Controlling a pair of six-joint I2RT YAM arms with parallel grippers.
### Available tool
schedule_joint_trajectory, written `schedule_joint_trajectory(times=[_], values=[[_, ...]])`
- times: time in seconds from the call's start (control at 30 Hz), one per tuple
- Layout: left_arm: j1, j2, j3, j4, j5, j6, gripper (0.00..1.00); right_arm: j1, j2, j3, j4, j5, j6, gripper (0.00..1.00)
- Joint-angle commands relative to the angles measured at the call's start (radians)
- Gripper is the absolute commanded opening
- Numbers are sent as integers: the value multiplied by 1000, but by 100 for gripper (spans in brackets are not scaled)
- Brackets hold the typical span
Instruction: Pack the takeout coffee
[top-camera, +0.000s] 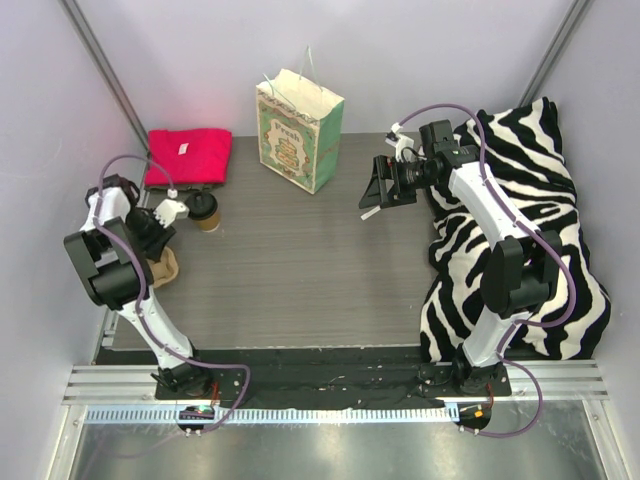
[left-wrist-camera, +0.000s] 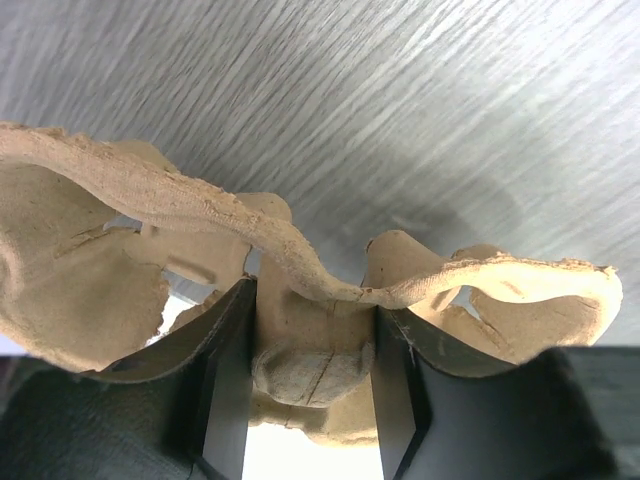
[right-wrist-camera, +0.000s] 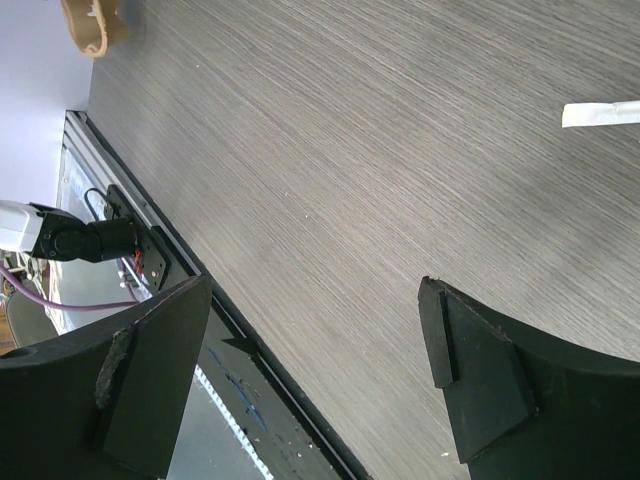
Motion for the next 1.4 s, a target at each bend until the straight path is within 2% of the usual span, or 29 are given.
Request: schedule_joint_trajectory(times=[0.0,0.17,0.27,0.37,0.43,0.47,0.57,0.67,0.93,1.1,1.17,1.2,1.23,1.33,1.37], values=[[8,-99,86,-83,58,-47,45,-3,-51,24,1,-14,-13,94],[-38,-148,261,-222,127,-119,45,-4,-61,24,5,-24,-9,94],[-125,-188,376,-288,141,-174,45,-3,-61,24,10,-29,-1,94],[-316,-216,448,-330,128,-226,45,-4,-62,26,11,-31,-1,94],[-403,-225,456,-324,121,-263,45,-3,-67,22,11,-28,-4,94],[-491,-220,453,-303,108,-274,45,-4,-70,21,11,-24,-4,94],[-619,-176,424,-248,77,-312,44,-4,-79,15,13,-20,-7,94],[-688,-86,424,-194,60,-349,44,-4,-85,13,11,-17,-12,94],[-735,96,361,-89,-35,-365,43,-18,-90,45,-19,41,-49,94],[-758,93,165,32,-64,-363,43,-64,-49,139,-22,74,-71,93],[-761,91,119,49,-77,-365,45,-83,-22,240,-23,106,-92,93],[-761,88,111,50,-75,-372,48,-84,11,315,-26,114,-99,93],[-761,77,106,40,-67,-377,57,-86,28,356,-30,132,-116,93],[-759,54,109,15,-51,-391,73,-87,105,514,3,158,-125,93],[-761,50,118,9,-41,-394,75,-86,126,556,20,172,-119,93]])
